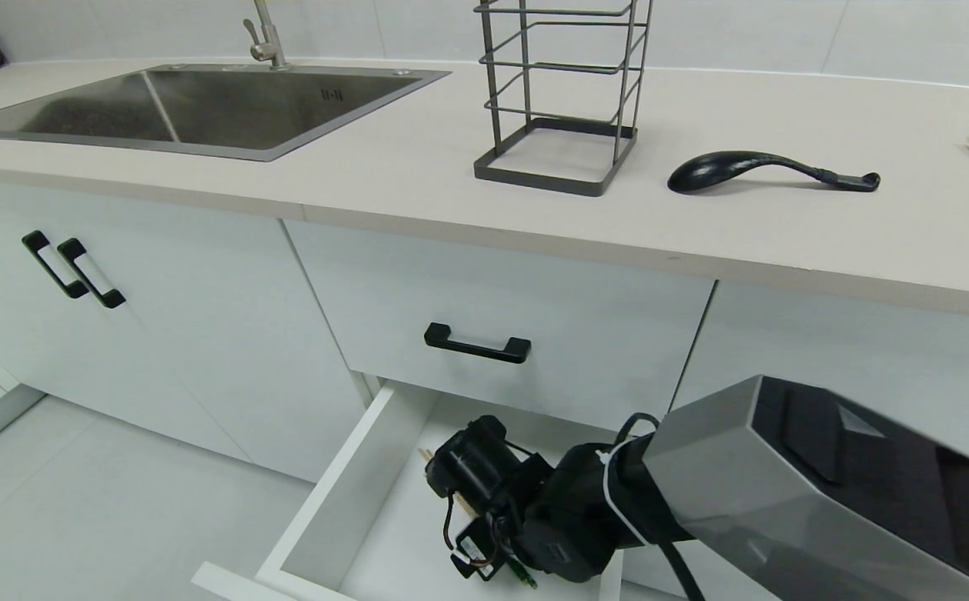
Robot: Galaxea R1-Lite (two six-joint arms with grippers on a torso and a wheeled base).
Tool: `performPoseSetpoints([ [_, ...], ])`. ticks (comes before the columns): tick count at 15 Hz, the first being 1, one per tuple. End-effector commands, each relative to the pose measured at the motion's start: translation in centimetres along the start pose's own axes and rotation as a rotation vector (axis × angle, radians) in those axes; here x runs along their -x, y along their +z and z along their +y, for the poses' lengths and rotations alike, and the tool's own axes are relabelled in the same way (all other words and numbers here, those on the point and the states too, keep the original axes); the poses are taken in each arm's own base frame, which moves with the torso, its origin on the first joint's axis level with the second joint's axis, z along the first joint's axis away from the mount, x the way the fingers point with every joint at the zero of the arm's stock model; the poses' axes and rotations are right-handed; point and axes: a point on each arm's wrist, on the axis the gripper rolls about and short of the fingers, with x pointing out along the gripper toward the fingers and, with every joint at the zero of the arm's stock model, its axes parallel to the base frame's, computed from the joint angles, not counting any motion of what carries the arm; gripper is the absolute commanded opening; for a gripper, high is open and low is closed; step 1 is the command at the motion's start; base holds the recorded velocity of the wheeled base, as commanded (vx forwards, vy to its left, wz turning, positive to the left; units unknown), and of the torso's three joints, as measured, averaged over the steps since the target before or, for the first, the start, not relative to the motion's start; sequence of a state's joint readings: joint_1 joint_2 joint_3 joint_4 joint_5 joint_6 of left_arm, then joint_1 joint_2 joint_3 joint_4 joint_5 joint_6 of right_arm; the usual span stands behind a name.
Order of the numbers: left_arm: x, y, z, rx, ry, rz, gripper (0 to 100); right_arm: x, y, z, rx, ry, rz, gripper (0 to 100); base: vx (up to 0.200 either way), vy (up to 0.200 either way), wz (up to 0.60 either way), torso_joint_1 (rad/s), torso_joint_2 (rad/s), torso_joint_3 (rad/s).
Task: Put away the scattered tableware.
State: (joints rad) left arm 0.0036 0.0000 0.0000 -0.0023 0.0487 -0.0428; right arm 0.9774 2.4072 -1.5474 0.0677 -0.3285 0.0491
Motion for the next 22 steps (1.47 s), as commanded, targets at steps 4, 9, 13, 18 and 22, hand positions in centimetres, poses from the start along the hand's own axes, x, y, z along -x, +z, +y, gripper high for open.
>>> performPoseSetpoints([
  [4,0.0,0.0,0.0,0.0,0.0,-0.001,100,7.3,1.7,0.4,0.011,0.046,-0.111,100,0.0,0.0,0.0,0.0,0.0,0.0],
  [9,0.0,0.0,0.0,0.0,0.001,-0.001,100,12.1,2.7,0.0,-0.014,0.076,-0.231,100,0.0,0.0,0.0,0.0,0.0,0.0],
  [13,0.0,0.0,0.0,0.0,0.0,0.001,100,13.4,0.6,0.3,0.006,0.095,-0.223,100,0.0,0.0,0.0,0.0,0.0,0.0],
  [18,0.0,0.0,0.0,0.0,0.003,0.001,100,13.9,-0.5,0.0,-0.007,0.174,-0.348,100,0.0,0.0,0.0,0.0,0.0,0.0],
  [22,0.0,0.0,0.0,0.0,0.001,-0.001,100,15.1,-1.6,-0.7,0.063,0.274,-0.501,100,0.0,0.0,0.0,0.0,0.0,0.0],
])
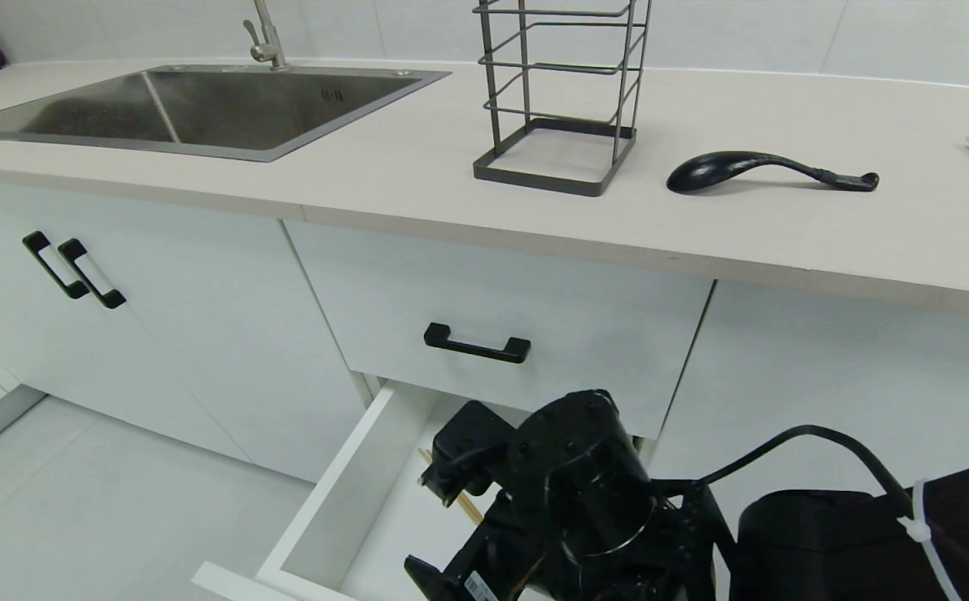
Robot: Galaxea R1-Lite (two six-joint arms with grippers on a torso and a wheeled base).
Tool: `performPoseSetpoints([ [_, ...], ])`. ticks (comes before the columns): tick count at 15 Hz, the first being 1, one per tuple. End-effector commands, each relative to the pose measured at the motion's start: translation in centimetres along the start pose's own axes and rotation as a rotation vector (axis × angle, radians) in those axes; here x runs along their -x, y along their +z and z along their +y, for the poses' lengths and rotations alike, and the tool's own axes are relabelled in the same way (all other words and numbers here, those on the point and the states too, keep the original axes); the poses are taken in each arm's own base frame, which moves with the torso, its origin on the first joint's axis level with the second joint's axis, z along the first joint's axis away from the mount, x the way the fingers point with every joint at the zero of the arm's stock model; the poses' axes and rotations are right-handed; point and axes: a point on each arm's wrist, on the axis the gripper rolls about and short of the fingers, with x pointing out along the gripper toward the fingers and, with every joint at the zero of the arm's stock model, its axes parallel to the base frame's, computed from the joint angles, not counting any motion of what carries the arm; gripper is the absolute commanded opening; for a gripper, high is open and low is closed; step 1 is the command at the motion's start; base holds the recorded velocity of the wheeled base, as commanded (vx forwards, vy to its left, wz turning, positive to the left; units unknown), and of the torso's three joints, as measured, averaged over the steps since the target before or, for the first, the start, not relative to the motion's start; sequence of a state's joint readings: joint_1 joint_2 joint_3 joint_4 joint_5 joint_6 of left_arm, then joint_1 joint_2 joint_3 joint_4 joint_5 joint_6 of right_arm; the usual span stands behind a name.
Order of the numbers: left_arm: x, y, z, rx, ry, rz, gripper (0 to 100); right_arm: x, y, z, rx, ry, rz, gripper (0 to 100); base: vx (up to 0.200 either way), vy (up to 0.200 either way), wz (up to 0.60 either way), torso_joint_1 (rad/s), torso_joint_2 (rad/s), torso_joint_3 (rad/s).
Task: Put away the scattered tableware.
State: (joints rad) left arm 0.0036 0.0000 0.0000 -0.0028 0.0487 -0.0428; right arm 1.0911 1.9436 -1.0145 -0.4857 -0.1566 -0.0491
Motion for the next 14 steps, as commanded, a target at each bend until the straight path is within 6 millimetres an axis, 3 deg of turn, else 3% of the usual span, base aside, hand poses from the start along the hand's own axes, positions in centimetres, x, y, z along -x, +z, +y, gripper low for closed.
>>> performPoseSetpoints([
  [1,0.0,0.0,0.0,0.0,0.001,0.0,100,1.1,-0.4,-0.8,0.013,0.02,-0.063,100,0.0,0.0,0.0,0.0,0.0,0.0],
  [4,0.0,0.0,0.0,0.0,0.0,0.0,100,2.2,-1.5,-2.0,0.038,0.023,-0.114,100,0.0,0.0,0.0,0.0,0.0,0.0],
  [12,0.0,0.0,0.0,0.0,0.001,0.0,100,9.2,-3.6,-3.3,0.077,0.065,-0.123,100,0.0,0.0,0.0,0.0,0.0,0.0],
  [14,0.0,0.0,0.0,0.0,0.0,0.0,100,11.2,-5.0,-4.9,0.054,0.02,-0.106,100,0.0,0.0,0.0,0.0,0.0,0.0],
])
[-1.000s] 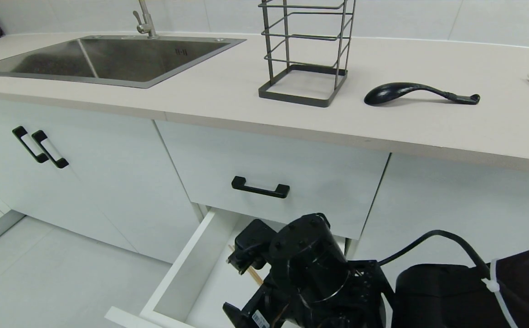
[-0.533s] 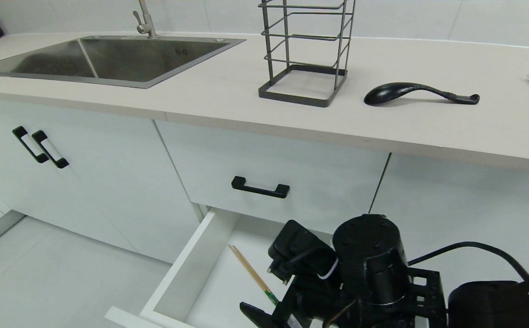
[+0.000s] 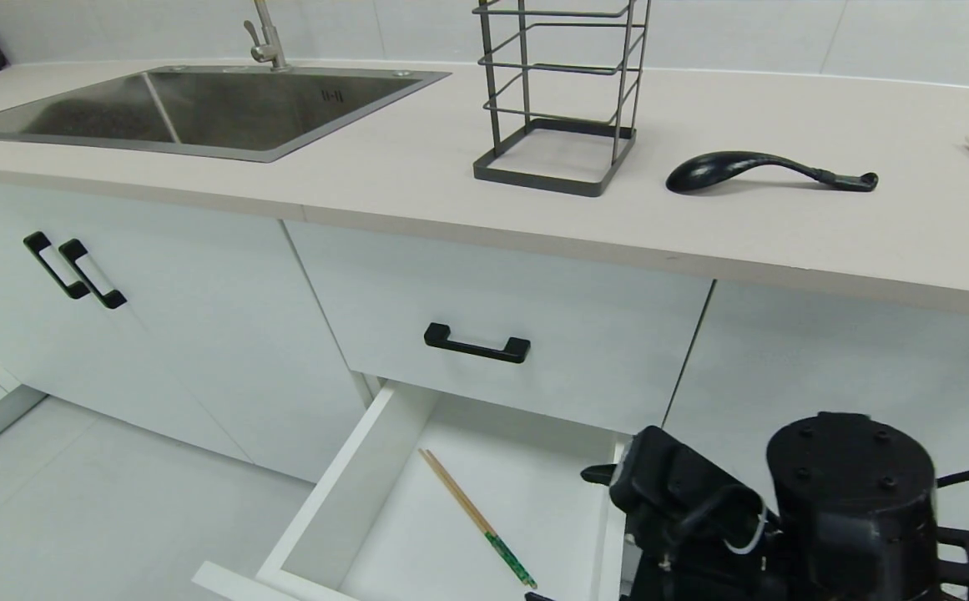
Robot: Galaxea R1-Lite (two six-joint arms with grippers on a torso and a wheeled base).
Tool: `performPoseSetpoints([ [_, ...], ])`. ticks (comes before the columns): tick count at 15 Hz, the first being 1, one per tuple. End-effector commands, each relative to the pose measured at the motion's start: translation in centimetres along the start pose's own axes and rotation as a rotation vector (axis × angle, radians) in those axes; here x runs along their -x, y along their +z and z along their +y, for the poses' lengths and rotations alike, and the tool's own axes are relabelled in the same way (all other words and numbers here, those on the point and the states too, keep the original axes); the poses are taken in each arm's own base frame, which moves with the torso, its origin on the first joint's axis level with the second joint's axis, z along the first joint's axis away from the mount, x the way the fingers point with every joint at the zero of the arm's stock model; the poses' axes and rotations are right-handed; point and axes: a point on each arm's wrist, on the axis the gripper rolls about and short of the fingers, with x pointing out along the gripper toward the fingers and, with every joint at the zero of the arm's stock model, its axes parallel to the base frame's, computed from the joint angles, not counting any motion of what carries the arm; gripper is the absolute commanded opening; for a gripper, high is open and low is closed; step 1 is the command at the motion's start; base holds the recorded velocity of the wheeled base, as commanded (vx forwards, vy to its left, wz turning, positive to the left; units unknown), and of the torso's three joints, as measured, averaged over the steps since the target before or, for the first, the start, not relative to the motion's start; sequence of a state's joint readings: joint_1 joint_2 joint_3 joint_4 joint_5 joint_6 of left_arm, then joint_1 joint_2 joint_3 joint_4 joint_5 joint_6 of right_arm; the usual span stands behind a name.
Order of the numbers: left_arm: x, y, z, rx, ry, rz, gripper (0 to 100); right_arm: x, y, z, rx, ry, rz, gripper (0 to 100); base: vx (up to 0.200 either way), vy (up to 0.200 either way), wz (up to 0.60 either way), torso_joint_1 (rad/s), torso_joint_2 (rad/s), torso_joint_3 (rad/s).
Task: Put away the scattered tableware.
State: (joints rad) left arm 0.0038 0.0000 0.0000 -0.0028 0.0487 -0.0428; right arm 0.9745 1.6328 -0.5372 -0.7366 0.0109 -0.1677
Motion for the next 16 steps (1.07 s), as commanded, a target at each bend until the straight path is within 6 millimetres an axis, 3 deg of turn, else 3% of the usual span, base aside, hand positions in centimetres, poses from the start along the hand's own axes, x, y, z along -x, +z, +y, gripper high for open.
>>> performPoseSetpoints([
  [1,0.0,0.0,0.0,0.0,0.001,0.0,100,3.1,-1.3,-1.7,-0.03,-0.063,0.004,100,0.0,0.0,0.0,0.0,0.0,0.0],
  [5,0.0,0.0,0.0,0.0,0.001,0.0,100,3.8,-2.0,-2.4,-0.048,-0.075,0.024,100,0.0,0.0,0.0,0.0,0.0,0.0],
  [9,0.0,0.0,0.0,0.0,0.001,0.001,100,2.4,-3.3,-0.7,-0.026,-0.003,0.106,100,0.0,0.0,0.0,0.0,0.0,0.0],
  [12,0.0,0.0,0.0,0.0,0.001,0.0,100,1.3,-4.2,-0.4,-0.022,0.013,0.153,100,0.0,0.0,0.0,0.0,0.0,0.0],
  [16,0.0,0.0,0.0,0.0,0.001,0.0,100,1.4,-4.2,-0.4,0.046,0.018,0.157,100,0.0,0.0,0.0,0.0,0.0,0.0],
])
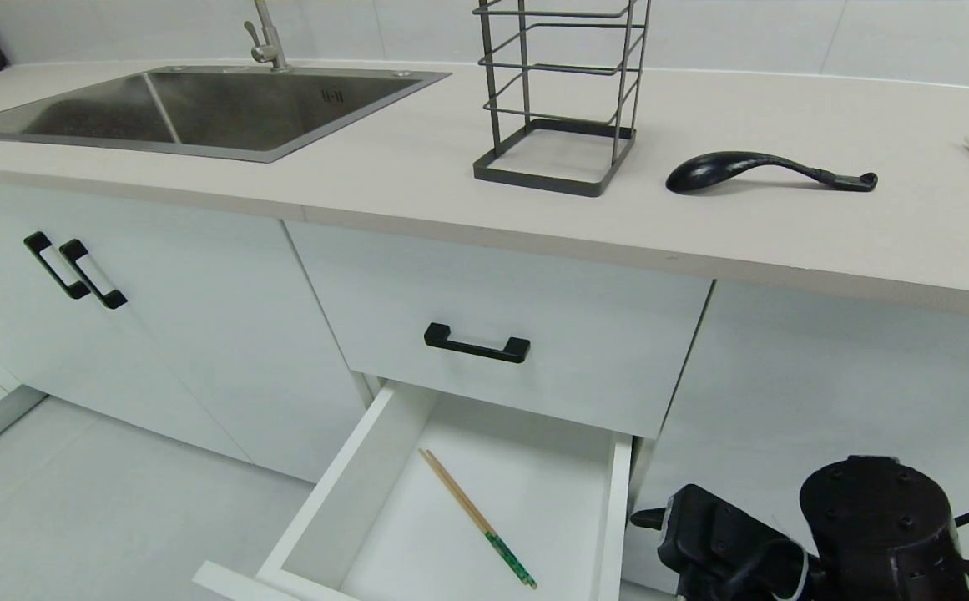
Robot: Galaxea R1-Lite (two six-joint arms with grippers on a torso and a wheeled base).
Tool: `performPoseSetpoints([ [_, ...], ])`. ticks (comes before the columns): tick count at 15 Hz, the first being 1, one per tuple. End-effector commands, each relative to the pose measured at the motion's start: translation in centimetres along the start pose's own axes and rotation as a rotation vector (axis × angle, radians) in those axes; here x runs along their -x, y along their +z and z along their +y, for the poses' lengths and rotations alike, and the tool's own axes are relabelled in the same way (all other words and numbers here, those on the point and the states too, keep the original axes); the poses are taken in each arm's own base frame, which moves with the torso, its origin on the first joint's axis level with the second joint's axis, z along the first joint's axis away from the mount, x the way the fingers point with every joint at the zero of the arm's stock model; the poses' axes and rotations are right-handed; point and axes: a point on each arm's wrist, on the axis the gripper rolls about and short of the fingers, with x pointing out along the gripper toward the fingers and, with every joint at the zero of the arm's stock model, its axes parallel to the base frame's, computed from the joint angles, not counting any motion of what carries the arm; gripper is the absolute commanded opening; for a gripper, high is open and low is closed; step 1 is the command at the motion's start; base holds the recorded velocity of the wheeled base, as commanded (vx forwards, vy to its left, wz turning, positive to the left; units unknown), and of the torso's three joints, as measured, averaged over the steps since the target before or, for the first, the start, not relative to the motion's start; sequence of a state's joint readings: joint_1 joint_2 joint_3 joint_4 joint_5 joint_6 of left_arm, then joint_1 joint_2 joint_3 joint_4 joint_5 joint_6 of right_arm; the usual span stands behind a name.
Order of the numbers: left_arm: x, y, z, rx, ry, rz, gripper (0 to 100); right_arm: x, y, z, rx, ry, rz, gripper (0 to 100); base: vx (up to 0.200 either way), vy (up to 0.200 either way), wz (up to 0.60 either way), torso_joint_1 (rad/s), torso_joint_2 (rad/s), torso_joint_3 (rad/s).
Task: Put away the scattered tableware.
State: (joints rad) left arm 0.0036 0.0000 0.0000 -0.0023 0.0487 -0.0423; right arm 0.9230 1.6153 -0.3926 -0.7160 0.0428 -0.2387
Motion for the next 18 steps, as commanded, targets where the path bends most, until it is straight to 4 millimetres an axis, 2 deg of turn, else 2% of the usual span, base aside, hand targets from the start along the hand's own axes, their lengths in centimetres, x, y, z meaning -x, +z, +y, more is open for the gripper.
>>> performPoseSetpoints([
  [1,0.0,-0.01,0.0,0.001,0.001,0.001,100,-0.23,-0.16,0.04,0.0,0.002,0.012,100,0.0,0.0,0.0,0.0,0.0,0.0],
  [6,0.0,0.01,0.0,0.001,0.0,-0.001,100,-0.25,-0.22,0.09,0.001,0.005,0.014,100,0.0,0.0,0.0,0.0,0.0,0.0],
  [11,0.0,0.01,0.0,0.001,0.0,-0.001,100,-0.32,-0.22,0.09,0.002,0.007,0.015,100,0.0,0.0,0.0,0.189,-0.1,-0.093],
  [18,0.0,0.01,0.0,0.001,0.001,-0.001,100,-0.36,-0.24,0.13,0.002,0.009,0.016,100,0.0,0.0,0.0,0.215,-0.55,-0.21],
])
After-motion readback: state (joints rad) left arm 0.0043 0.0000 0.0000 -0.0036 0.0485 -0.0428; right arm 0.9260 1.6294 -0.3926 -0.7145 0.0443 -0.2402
